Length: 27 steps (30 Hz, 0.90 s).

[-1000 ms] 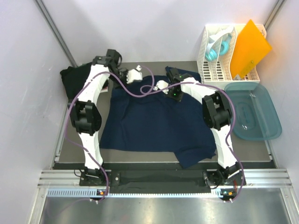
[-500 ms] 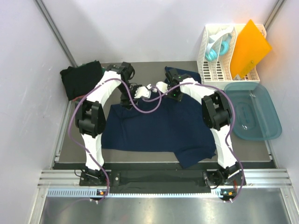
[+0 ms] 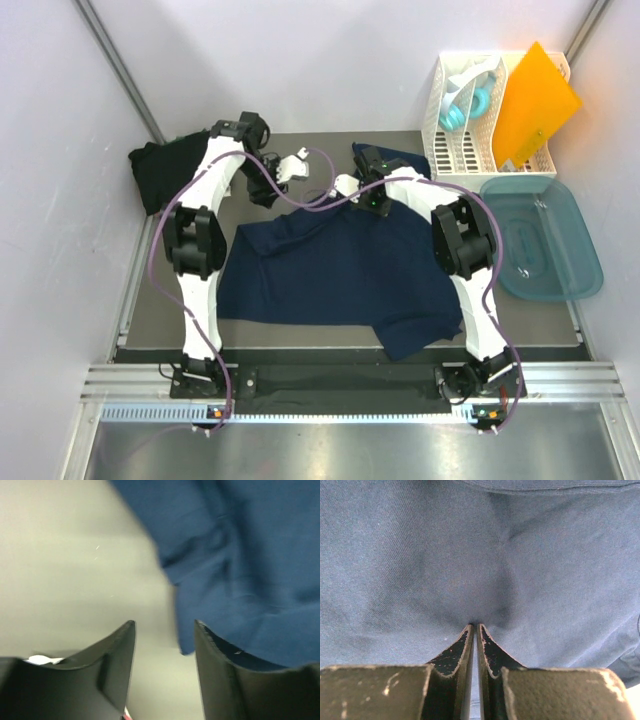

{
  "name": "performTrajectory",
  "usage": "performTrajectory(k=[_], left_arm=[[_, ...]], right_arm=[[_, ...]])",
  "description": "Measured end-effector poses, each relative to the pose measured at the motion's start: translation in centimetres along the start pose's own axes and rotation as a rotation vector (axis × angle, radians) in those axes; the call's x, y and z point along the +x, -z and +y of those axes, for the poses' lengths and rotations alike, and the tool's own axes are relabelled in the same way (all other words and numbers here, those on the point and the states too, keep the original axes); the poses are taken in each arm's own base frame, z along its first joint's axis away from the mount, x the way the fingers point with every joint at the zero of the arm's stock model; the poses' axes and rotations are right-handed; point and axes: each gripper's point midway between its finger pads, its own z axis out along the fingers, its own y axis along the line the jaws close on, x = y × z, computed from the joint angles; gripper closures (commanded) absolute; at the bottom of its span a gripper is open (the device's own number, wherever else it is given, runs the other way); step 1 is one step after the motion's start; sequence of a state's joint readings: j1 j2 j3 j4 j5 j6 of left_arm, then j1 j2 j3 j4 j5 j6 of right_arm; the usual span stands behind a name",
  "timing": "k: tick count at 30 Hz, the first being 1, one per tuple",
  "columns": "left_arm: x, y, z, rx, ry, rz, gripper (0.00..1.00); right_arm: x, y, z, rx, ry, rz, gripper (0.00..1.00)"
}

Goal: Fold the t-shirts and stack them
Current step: Flatten out the tshirt

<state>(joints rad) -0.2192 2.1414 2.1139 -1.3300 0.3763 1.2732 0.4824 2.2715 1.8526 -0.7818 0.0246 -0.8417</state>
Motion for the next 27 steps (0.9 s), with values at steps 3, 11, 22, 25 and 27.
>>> performTrajectory(k=[3, 11, 22, 25, 27], left_arm=[[1.9, -2.1, 1.9, 0.005, 0.036, 0.006, 0.47], [2.8, -5.4, -2.8, 0.174, -0.017, 0.026, 0.47], [2.6, -6.0, -5.4, 0.231, -0.058, 0.045, 0.46], [2.7, -6.5, -6.1, 0.255, -0.056, 0.051, 0.44], [2.7, -6.6, -6.3, 0.260, -0.058, 0.052, 0.44]], right_arm=[[0.1, -0.1, 0.0, 0.002, 0.000, 0.000, 0.94], [0.2, -0.1, -0.1, 0.027, 0.016, -0.009, 0.94], [0.4, 0.0, -0.3, 0.034, 0.038, 0.000, 0.95], [0.6, 0.0, -0.5, 0.041, 0.050, 0.011, 0.95], [0.7, 0.1, -0.6, 0.047, 0.055, 0.018, 0.95]])
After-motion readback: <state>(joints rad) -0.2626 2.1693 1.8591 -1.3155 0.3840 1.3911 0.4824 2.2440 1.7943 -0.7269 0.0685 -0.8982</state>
